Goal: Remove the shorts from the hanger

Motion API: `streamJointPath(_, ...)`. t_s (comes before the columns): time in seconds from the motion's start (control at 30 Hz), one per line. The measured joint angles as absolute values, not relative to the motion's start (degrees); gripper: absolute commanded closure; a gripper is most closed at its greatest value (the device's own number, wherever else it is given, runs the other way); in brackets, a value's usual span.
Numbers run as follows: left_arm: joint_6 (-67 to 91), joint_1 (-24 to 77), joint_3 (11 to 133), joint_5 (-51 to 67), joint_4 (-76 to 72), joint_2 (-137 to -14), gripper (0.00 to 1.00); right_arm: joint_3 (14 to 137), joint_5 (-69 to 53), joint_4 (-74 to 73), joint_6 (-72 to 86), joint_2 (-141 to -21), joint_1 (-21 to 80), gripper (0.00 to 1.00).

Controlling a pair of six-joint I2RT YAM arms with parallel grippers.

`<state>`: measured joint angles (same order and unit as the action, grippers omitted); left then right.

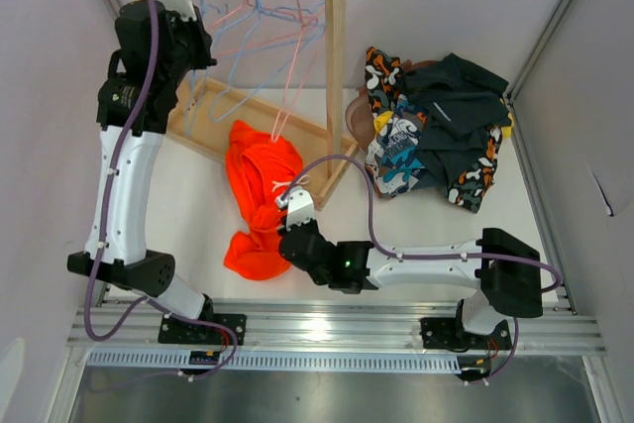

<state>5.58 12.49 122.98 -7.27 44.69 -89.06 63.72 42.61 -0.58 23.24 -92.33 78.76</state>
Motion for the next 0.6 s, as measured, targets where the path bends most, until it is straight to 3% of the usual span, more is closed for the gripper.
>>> streamJointPath(0.6,6.0,7.8,126.7,4.1,39.5,-97.0,1.00,59.0,40.5,1.7,24.8,-91.5,74.3,1.00)
